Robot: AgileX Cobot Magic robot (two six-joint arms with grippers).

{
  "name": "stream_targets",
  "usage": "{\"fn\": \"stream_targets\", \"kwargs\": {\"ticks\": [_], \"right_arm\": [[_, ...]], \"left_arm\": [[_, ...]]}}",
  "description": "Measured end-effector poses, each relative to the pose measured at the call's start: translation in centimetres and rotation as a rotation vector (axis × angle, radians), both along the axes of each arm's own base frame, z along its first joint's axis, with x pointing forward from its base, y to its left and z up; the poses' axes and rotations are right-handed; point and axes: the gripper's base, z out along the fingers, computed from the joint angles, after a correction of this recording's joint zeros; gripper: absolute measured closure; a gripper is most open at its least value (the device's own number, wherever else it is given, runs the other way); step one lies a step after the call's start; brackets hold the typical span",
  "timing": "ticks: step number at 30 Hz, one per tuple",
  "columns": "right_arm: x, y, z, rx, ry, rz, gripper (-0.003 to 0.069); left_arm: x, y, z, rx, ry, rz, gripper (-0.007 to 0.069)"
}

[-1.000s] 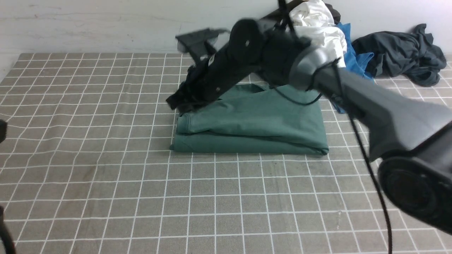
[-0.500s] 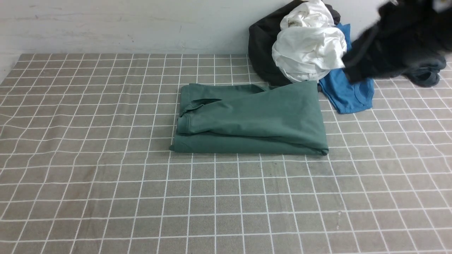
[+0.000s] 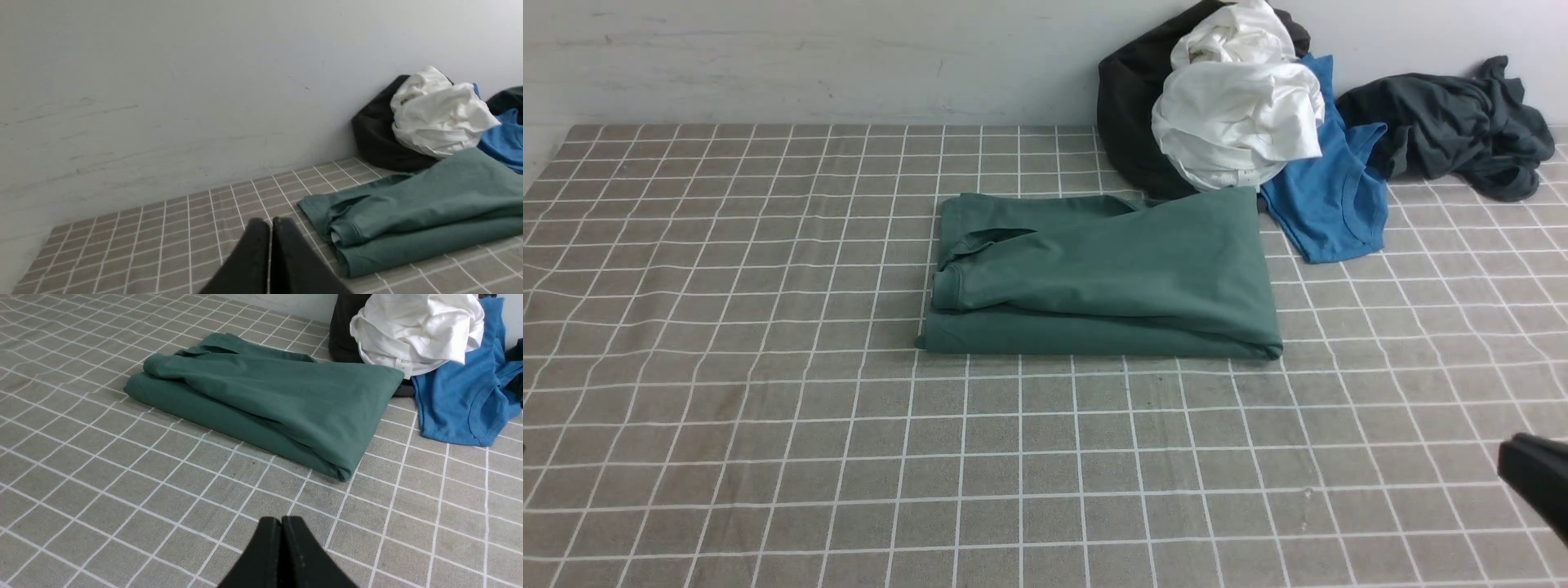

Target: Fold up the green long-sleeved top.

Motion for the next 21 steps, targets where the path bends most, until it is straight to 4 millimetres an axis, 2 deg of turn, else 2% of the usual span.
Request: {"fn": "stream_targets", "kwargs": {"ticks": [5,9,13,17,21], "right_arm": [[-2.0,-0.7,-1.2,0.106,-0.076,0.0,0.067],[-4.3,-1.4,-2.3,0.297,-0.155,0.018,0.067],[-4.6,-1.2,-2.7,0.401,-0.115,0.029,0.067],[-4.4,-1.2,-2.9,0.389,-0.101,0.024,0.067],[-4.0,-1.5,-3.4,0.239,-0.162,0.003,0.067]], "left_arm": [[-0.1,-0.3,-0.4,0.011,0.045,-0.032,0.0631],[-0.1,-0.5,-0.8,0.021,0.084,-0.059,0.0631],[-0.2,-0.6,-0.9,0.025,0.099,-0.071,0.0631],[-0.2,-0.7,-1.0,0.025,0.104,-0.075,0.0631],[-0.2,-0.7,-1.1,0.028,0.114,-0.081,0.0631]]}}
